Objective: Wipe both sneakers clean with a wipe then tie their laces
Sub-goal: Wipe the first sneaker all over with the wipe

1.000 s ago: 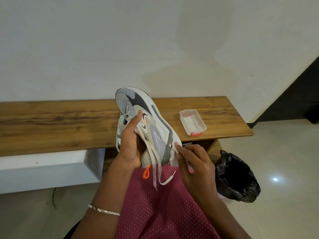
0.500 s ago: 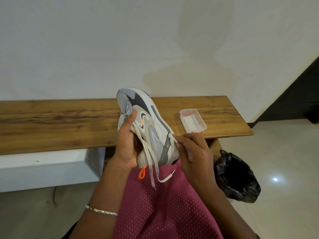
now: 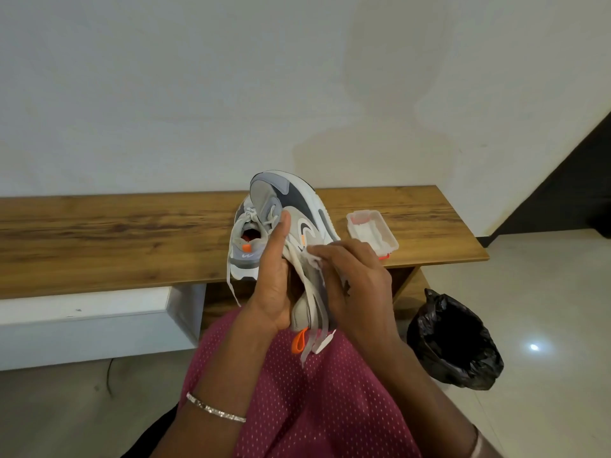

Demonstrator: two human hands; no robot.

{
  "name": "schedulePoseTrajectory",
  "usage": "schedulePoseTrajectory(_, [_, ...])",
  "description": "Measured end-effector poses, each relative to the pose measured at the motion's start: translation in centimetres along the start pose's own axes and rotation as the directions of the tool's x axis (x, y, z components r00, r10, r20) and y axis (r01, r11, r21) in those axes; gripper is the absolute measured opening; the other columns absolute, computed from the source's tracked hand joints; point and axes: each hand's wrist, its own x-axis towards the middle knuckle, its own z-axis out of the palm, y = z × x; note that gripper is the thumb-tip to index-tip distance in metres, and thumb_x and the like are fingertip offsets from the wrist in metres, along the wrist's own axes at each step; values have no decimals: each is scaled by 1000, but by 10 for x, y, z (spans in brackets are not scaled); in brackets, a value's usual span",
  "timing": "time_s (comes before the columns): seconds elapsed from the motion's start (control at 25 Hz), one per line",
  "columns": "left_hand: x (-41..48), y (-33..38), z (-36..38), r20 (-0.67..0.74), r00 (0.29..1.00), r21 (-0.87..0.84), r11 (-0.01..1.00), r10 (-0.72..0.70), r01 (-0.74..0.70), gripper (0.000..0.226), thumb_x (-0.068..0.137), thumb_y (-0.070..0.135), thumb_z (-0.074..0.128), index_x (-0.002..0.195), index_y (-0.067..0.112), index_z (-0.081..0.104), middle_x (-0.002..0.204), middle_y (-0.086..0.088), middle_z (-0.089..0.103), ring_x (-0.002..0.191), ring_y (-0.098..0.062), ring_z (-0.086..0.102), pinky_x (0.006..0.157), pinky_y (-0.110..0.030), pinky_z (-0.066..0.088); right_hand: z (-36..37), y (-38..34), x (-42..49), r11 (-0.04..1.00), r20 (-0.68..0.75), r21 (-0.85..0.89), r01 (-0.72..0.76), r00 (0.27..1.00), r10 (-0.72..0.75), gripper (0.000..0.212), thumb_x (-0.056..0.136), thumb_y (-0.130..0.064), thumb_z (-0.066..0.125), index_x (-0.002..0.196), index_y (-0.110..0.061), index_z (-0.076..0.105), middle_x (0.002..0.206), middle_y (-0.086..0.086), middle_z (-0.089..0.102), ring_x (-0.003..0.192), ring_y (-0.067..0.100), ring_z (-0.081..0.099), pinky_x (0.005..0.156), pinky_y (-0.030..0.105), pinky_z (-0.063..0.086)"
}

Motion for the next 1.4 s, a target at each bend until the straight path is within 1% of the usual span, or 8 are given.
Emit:
schedulePoseTrajectory(0.12, [-3, -4, 3, 25, 1000, -22, 1000, -8, 8, 65, 91, 67, 52, 123, 13, 71, 111, -15, 71, 104, -27, 70, 92, -43, 52, 0, 4, 14, 999, 13, -21, -33, 999, 33, 19, 94, -9, 64, 109, -12, 73, 105, 2, 70, 99, 14, 62, 83, 28, 52])
schedulePoseTrajectory(0.32, [1, 4, -6, -16, 997, 5, 997, -73, 73, 99, 73, 81, 64, 142, 10, 55, 105, -17, 65, 93, -28, 68, 77, -41, 56, -1, -12, -23, 998, 27, 46, 42, 999, -44, 26, 99, -19, 54, 114, -9, 73, 120, 6, 68, 115, 15, 62, 97, 28, 53])
schedulePoseTrajectory(0.48, [5, 5, -13, -91, 993, 83, 994, -70, 78, 92, 76, 83, 59, 138, 15, 60, 123, -26, 65, 113, -39, 66, 92, -50, 56, -1, -23, -55, 990, 34, -6, 138, 990, -138, 36, 103, -27, 47, 119, -7, 71, 125, 8, 67, 122, 18, 60, 102, 30, 51])
schedulePoseTrajectory(0.64, [1, 5, -8, -6, 992, 5, 992, -126, 126, 105, 71, 82, 66, 142, 6, 52, 93, -14, 62, 82, -24, 66, 69, -37, 56, 3, -9, -26, 996, 18, -2, 92, 996, -91, 37, 103, -29, 46, 118, -7, 72, 123, 8, 68, 117, 17, 62, 100, 25, 51])
schedulePoseTrajectory(0.92, [1, 10, -13, 66, 994, -26, 995, -90, 92, 102, 75, 82, 63, 146, 10, 51, 114, -17, 62, 102, -29, 64, 85, -42, 55, 9, -5, -12, 994, -28, -50, 101, 994, -102, 36, 102, -26, 44, 117, -9, 72, 121, 6, 70, 116, 16, 64, 100, 33, 53])
schedulePoseTrajectory(1.12, [6, 12, -25, 30, 999, 12, 999, -37, 37, 99, 72, 85, 61, 144, 16, 54, 145, -25, 51, 131, -43, 52, 113, -65, 35, 11, -11, -61, 977, -27, -82, 196, 980, -198, 28, 102, -20, 52, 119, -8, 72, 125, 5, 68, 125, 14, 58, 105, 37, 49])
schedulePoseTrajectory(1.28, [3, 11, -20, -4, 998, 46, 997, -69, 69, 105, 72, 84, 62, 145, 9, 51, 125, -24, 57, 112, -39, 59, 99, -53, 50, 9, 5, -47, 977, 15, -43, 207, 978, -206, 27, 97, -16, 60, 121, -9, 70, 127, 7, 67, 125, 18, 60, 104, 41, 50])
schedulePoseTrajectory(1.4, [-2, 5, -14, 18, 995, 71, 992, -102, 100, 102, 75, 85, 57, 141, 7, 56, 123, -24, 62, 116, -38, 60, 102, -51, 47, 8, 8, -16, 992, 7, -52, 116, 993, -115, 29, 94, -17, 55, 116, -9, 72, 120, 8, 71, 115, 20, 66, 100, 38, 54])
